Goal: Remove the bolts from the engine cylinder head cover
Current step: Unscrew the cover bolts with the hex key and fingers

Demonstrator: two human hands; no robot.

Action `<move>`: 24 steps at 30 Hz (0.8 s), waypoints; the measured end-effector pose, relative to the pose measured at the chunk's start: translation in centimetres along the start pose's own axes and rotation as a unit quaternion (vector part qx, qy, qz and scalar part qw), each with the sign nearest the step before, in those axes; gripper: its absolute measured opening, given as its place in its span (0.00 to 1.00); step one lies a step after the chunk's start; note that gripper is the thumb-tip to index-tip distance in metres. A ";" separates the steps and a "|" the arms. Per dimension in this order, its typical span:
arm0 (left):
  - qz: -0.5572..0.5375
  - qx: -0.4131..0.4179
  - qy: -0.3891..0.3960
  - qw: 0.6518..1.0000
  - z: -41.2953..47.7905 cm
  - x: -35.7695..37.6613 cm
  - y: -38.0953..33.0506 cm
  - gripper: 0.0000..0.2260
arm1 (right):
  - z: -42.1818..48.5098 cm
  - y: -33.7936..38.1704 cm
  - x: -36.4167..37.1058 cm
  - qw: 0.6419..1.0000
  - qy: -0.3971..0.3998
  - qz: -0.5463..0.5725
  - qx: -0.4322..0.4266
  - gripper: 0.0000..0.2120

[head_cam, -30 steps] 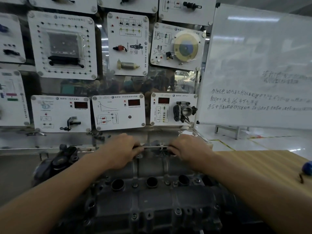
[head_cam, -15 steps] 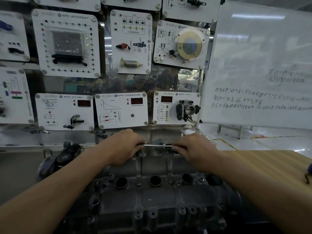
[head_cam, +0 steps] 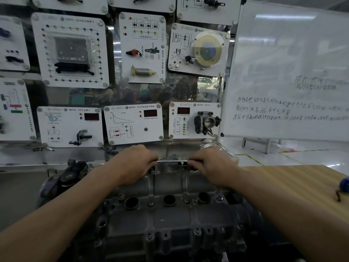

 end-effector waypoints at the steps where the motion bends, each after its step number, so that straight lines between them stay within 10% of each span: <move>1: -0.026 -0.004 -0.024 0.999 0.0 -1.2 -0.1 0.11 | 0.0 -0.1 0.1 1.000 0.001 0.013 0.005 0.10; 5: -0.095 0.014 -0.173 0.980 0.6 -8.1 0.0 0.08 | 0.1 0.7 -0.1 0.999 0.020 0.017 0.018 0.09; 24: -0.056 0.150 0.023 0.987 5.6 -0.1 -6.6 0.10 | -7.3 9.1 -1.4 0.983 0.018 -0.077 0.166 0.15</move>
Point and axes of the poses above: each hand's wrist, its own z-axis towards the middle knuckle, its own x-axis out of the palm, y = z × x, the point moved 10 cm from there along z, towards the middle knuckle, and after that the axes turned 5 degrees about z, right-handed, at the moved point
